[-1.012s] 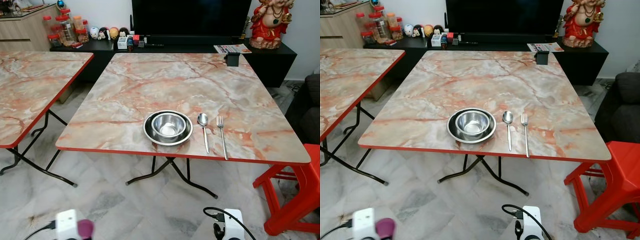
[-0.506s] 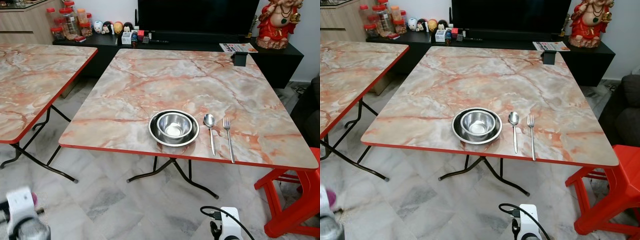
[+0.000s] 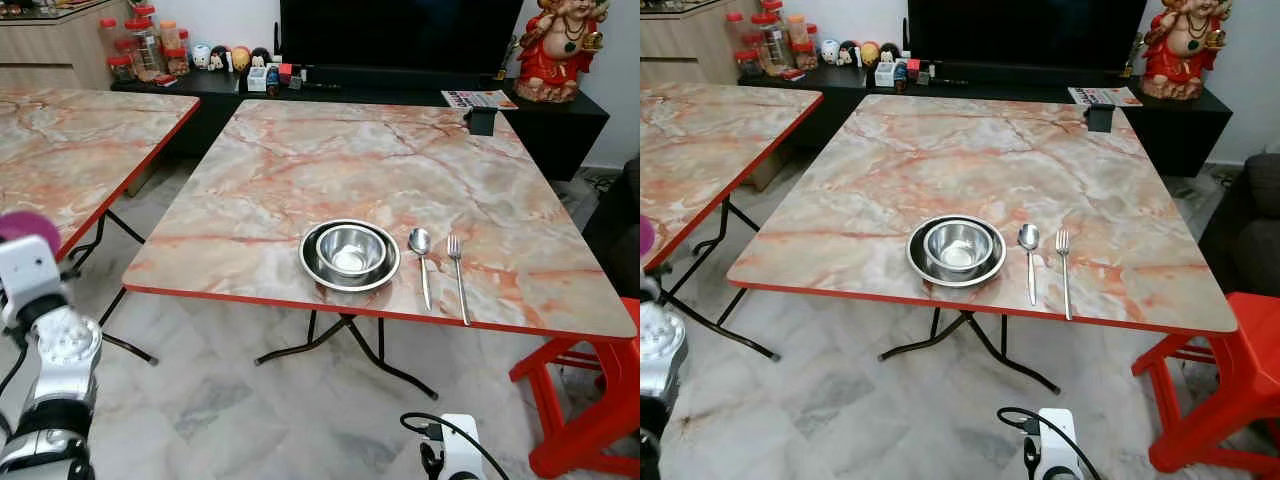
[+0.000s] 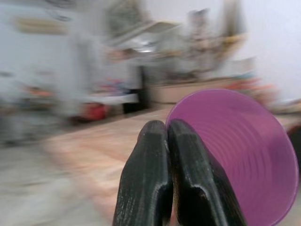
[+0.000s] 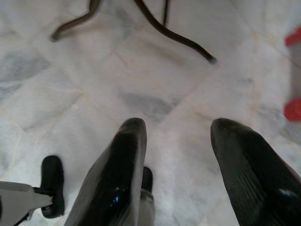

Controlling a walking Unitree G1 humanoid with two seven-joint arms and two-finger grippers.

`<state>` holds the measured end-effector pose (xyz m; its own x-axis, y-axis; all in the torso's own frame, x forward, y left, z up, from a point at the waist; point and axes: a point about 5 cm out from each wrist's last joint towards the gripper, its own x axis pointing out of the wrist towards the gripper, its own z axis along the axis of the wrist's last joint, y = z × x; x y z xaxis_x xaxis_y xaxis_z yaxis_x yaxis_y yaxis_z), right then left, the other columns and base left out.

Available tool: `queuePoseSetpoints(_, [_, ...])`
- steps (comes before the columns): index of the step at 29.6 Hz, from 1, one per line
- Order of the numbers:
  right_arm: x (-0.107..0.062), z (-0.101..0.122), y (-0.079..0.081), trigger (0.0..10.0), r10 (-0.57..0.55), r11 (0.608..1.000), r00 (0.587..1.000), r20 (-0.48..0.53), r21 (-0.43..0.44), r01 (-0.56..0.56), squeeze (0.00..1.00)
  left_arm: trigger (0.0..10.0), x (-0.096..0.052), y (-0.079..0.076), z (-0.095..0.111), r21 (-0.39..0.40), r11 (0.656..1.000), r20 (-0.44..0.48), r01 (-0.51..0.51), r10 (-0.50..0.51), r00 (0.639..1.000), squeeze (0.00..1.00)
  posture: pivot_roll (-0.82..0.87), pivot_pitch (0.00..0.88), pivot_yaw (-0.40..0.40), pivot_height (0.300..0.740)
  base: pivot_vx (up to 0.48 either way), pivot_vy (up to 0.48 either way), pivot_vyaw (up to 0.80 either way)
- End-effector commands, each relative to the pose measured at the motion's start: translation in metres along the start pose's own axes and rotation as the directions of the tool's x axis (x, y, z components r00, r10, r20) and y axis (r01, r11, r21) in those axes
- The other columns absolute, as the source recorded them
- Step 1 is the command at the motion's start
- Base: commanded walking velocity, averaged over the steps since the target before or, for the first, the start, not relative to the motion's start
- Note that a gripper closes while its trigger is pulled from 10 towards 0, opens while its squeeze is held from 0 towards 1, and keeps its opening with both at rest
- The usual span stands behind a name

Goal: Setting the table

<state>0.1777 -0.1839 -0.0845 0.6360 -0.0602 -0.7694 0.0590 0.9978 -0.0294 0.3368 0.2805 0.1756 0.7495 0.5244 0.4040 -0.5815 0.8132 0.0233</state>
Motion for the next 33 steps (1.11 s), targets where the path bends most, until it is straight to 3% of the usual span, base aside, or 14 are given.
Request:
queuePoseSetpoints(1, [0.001, 0.003, 0.003, 10.0, 0.004, 1.000, 1.000, 0.015, 0.021, -0.004, 0.00, 10.0, -0.001, -0.029, 0.007, -0.157, 0.970, -0.026, 0.186, -0.193, 0.981, 0.00, -0.02, 0.000, 0.003, 0.740, 0.000, 0.000, 0.00])
queuePoseSetpoints(5, [0.001, 0.004, 0.003, 10.0, -0.005, 0.999, 1.000, 0.019, 0.032, 0.005, 0.00, 10.0, -0.016, -0.047, -0.003, -0.322, 0.896, -0.089, 0.306, -0.350, 0.932, 0.00, -0.03, 0.000, 0.010, 0.740, 0.000, 0.000, 0.00])
queuePoseSetpoints(7, [0.001, 0.003, 0.001, 10.0, -0.011, 0.999, 1.000, 0.017, 0.031, 0.011, 0.00, 10.0, -0.026, -0.056, -0.011, -0.422, 0.838, -0.138, 0.346, -0.436, 0.889, 0.00, -0.03, 0.000, 0.007, 0.740, 0.000, 0.000, 0.00])
queuePoseSetpoints(8, [0.000, 0.002, 0.000, 10.0, -0.013, 1.000, 1.000, 0.014, 0.028, 0.012, 0.00, 10.0, -0.030, -0.060, -0.012, -0.455, 0.813, -0.145, 0.363, -0.470, 0.871, 0.00, -0.03, 0.000, 0.007, 0.740, 0.000, 0.000, 0.00])
queuePoseSetpoints(10, [0.000, 0.002, 0.000, 10.0, -0.014, 1.000, 1.000, 0.012, 0.027, 0.014, 0.00, 10.0, -0.032, -0.063, -0.013, -0.468, 0.796, -0.146, 0.383, -0.497, 0.855, 0.00, -0.03, 0.000, 0.005, 0.740, 0.000, 0.000, 0.00])
queuePoseSetpoints(15, [0.000, 0.001, 0.001, 10.0, -0.012, 1.000, 1.000, 0.008, 0.023, 0.012, 0.00, 10.0, -0.037, -0.071, -0.017, -0.462, 0.796, -0.188, 0.391, -0.518, 0.834, 0.00, -0.03, 0.000, 0.007, 0.740, 0.000, 0.000, 0.00])
queuePoseSetpoints(17, [0.000, 0.002, 0.000, 10.0, -0.025, 0.999, 1.000, 0.018, 0.025, 0.024, 0.00, 10.0, -0.042, -0.078, -0.015, -0.496, 0.763, -0.181, 0.415, -0.558, 0.810, 0.00, -0.03, 0.000, 0.008, 0.740, 0.000, 0.000, 0.00])
queuePoseSetpoints(24, [0.000, 0.002, -0.001, 10.0, -0.040, 0.999, 0.999, 0.011, 0.038, 0.039, 0.00, 10.0, -0.048, -0.095, -0.012, -0.517, 0.711, -0.180, 0.476, -0.634, 0.752, 0.00, -0.04, 0.000, 0.023, 0.740, 0.167, 0.000, 0.00])
queuePoseSetpoints(33, [0.000, 0.001, -0.005, 10.0, -0.053, 0.998, 0.999, 0.011, 0.042, 0.053, 0.00, 10.0, -0.043, -0.097, -0.007, -0.529, 0.702, -0.173, 0.477, -0.639, 0.749, 0.00, -0.05, 0.000, 0.027, 0.740, 0.345, 0.000, -0.16])
